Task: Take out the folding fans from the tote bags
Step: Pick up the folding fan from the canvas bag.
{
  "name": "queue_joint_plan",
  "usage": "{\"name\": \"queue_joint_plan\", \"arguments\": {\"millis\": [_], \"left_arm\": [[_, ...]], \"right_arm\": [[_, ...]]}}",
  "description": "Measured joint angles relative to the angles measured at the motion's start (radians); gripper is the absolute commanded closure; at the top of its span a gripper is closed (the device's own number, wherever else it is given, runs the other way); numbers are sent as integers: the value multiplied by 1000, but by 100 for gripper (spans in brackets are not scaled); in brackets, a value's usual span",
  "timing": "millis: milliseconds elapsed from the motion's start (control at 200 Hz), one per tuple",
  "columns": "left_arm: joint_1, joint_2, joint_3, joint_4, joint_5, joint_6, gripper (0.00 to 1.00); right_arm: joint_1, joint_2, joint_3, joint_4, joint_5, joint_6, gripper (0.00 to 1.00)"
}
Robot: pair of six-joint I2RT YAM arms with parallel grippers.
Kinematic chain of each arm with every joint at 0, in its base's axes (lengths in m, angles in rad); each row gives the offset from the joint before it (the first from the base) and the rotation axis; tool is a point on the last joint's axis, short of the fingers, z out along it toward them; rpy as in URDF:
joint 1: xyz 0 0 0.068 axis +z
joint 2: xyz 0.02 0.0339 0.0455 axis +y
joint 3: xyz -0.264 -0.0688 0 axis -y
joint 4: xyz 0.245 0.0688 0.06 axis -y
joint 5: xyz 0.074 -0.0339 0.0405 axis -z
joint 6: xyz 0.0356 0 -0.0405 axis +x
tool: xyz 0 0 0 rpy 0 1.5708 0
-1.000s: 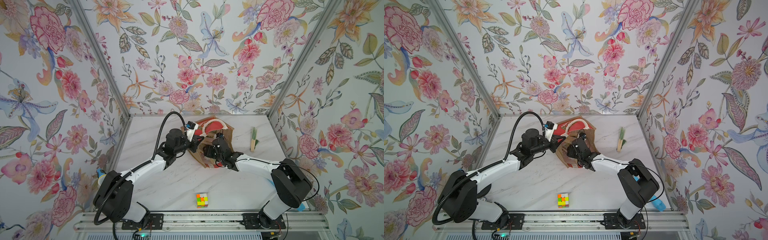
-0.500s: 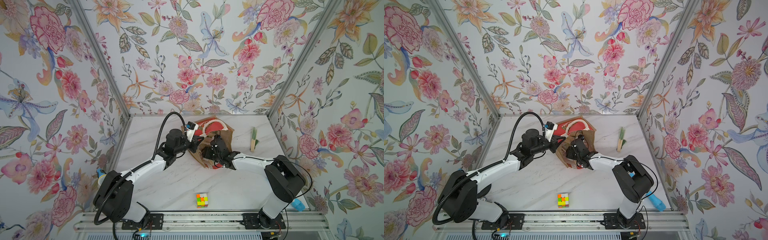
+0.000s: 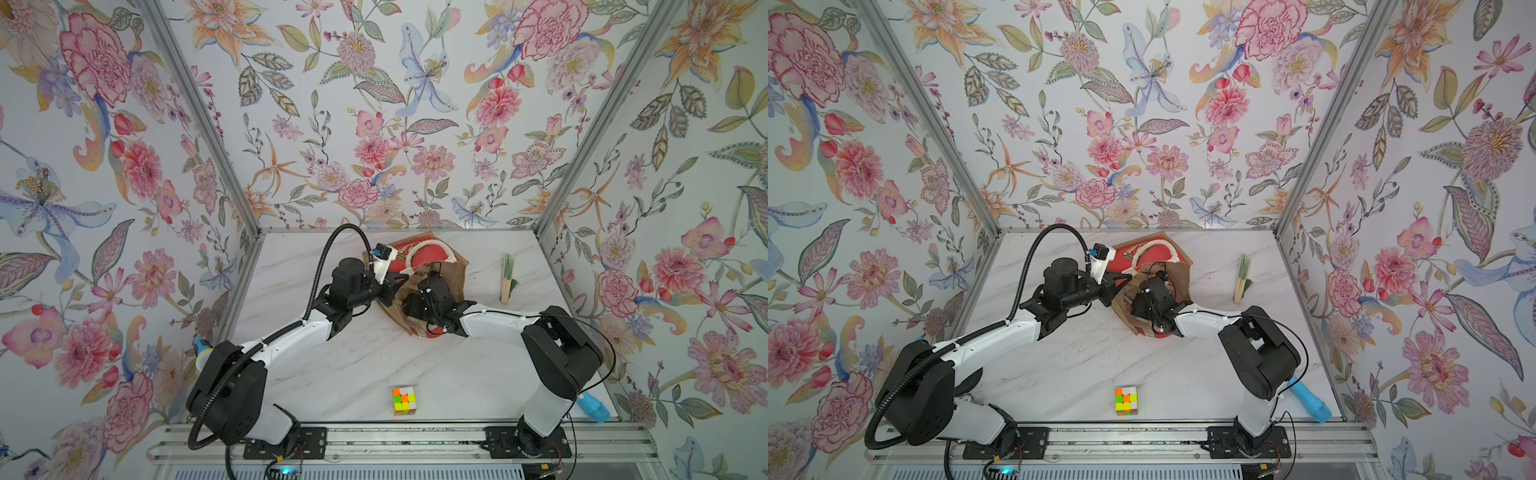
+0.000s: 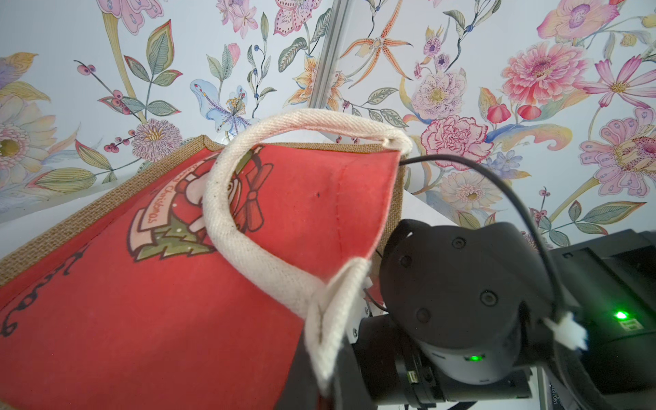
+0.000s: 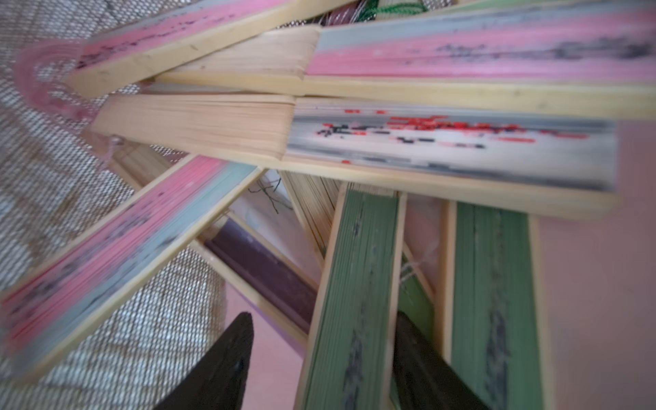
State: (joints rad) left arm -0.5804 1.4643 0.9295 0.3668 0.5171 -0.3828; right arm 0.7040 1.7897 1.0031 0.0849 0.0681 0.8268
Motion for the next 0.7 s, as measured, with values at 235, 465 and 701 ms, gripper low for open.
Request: {"name": "queue_joint_plan", "arguments": {"millis": [235,465,701], "left_arm": [[0,0,0,-2,0,0,100],[2,0,0,0,0,0,100],[3,0,0,0,0,0,100]], "right_arm": [[0,31,15,2,23,17,50],[-10,32,9,-5,34,27,67],[-15,32,-13,19,34,27,73]]}}
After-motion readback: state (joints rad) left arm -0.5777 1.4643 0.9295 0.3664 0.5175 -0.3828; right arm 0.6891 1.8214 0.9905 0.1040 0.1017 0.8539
